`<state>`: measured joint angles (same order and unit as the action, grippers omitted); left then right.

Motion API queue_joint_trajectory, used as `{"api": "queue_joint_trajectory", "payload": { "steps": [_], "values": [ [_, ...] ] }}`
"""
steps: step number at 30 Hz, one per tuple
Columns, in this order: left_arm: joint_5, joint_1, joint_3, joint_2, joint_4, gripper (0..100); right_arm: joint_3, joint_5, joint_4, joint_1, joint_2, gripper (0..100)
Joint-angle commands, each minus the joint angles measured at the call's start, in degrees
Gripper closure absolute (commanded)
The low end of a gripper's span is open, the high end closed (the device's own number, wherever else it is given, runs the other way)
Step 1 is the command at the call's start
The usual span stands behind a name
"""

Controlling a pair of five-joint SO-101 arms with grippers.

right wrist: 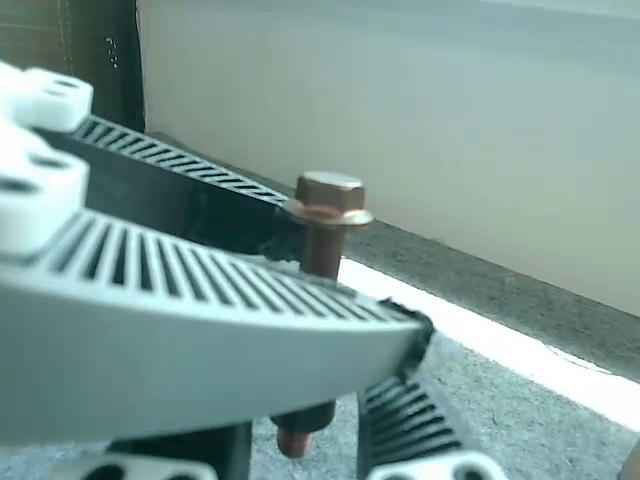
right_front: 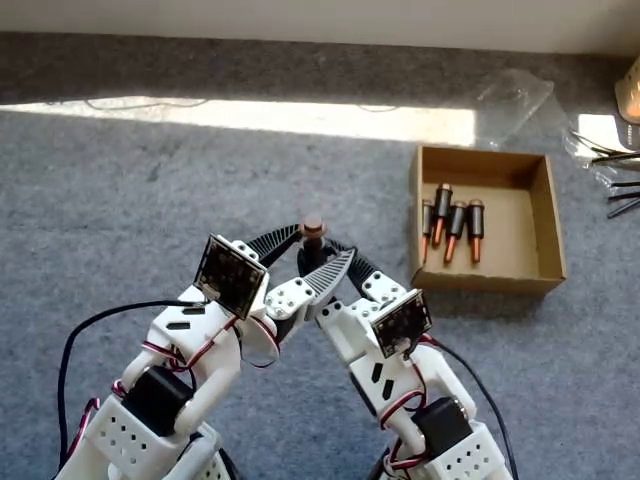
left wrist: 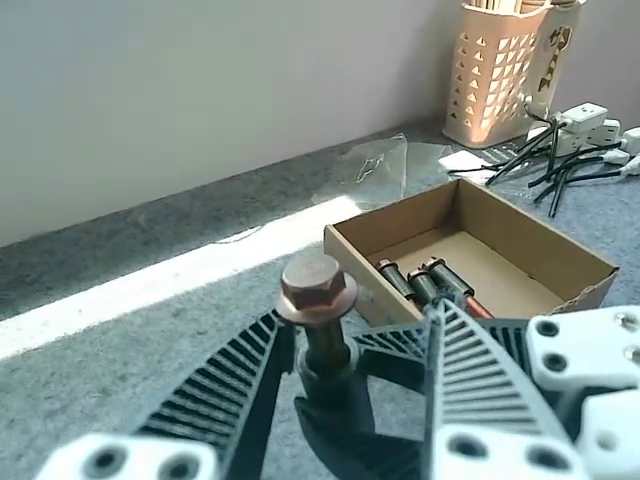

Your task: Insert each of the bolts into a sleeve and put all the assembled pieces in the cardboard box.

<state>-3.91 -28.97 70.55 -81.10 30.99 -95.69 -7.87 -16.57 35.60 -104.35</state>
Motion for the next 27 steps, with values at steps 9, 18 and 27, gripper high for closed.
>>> {"api": "queue_joint_trajectory", "payload": {
  "steps": [9,18,27],
  "values": [
    [0.4,5.4,-0.4,-1.6,-0.8,79,-5.5,-0.5,0.0,0.4,-0.5,99.5],
    [0.3,5.8,-0.4,-1.6,-2.9,79,-5.5,-0.5,0.0,0.4,-0.5,99.5],
    [0.5,10.8,-3.7,-2.2,-3.3,79,-5.5,-0.5,0.0,0.1,-0.4,99.5]
  ]
}}
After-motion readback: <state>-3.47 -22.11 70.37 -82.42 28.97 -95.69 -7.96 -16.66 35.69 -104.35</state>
